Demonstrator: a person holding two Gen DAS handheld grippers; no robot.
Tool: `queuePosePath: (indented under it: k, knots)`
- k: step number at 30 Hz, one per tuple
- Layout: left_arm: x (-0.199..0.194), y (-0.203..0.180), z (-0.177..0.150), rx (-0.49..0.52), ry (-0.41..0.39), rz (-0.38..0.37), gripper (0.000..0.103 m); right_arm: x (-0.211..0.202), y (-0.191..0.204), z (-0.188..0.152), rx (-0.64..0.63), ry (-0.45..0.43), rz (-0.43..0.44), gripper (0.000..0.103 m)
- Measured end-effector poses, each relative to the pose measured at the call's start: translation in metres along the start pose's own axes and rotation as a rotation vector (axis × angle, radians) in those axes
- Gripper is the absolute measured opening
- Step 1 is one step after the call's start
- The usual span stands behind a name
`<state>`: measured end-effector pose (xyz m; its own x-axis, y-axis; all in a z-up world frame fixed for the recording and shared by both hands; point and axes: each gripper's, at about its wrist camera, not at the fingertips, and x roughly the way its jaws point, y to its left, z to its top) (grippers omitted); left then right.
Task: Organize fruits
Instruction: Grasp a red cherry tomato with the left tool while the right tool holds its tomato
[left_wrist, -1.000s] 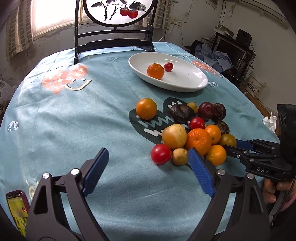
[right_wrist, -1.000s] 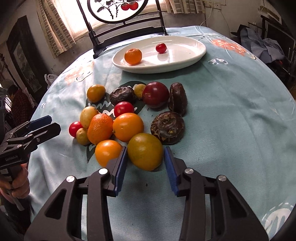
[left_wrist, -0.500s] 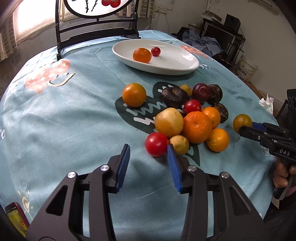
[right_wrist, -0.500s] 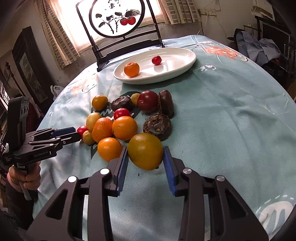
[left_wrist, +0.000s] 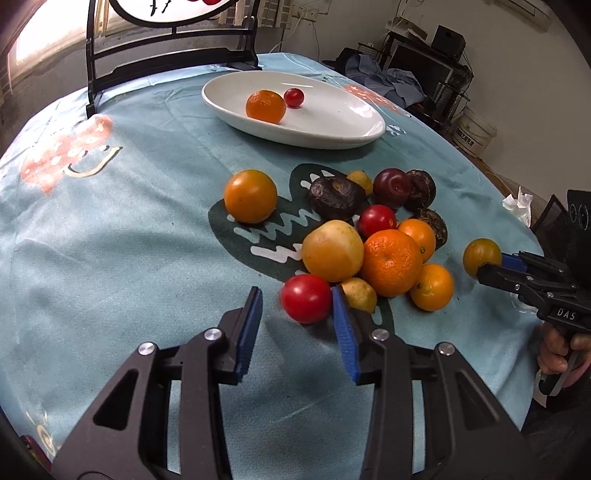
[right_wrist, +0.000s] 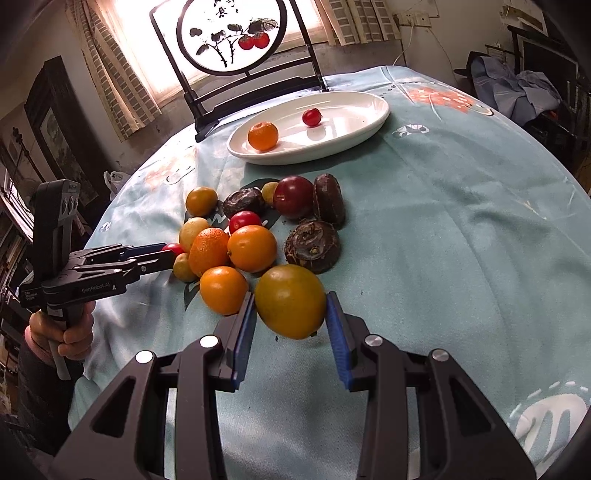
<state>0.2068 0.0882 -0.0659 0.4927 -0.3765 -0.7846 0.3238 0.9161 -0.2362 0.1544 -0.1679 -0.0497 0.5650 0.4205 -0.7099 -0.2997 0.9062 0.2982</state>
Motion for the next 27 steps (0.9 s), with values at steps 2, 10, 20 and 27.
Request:
queuePosePath:
  k: [2, 10, 20, 27]
  knots:
    - [-0.001, 0.001, 0.000, -0.013, 0.019, -0.055, 0.027, -0.003, 0.001, 0.000, -0.002, -0.005, 0.003, 0.038]
    - [0.008, 0.009, 0.002, -0.108, 0.044, -0.102, 0.028, -0.008, 0.005, -0.001, -0.003, -0.008, 0.016, 0.038]
    - [-0.022, -0.013, -0.008, -0.083, -0.034, 0.026, 0.027, -0.022, 0.006, -0.001, -0.034, -0.053, -0.002, 0.038]
    - [-0.055, -0.030, 0.023, -0.036, -0.130, 0.056, 0.027, -0.020, 0.006, 0.016, -0.044, -0.083, -0.003, 0.038]
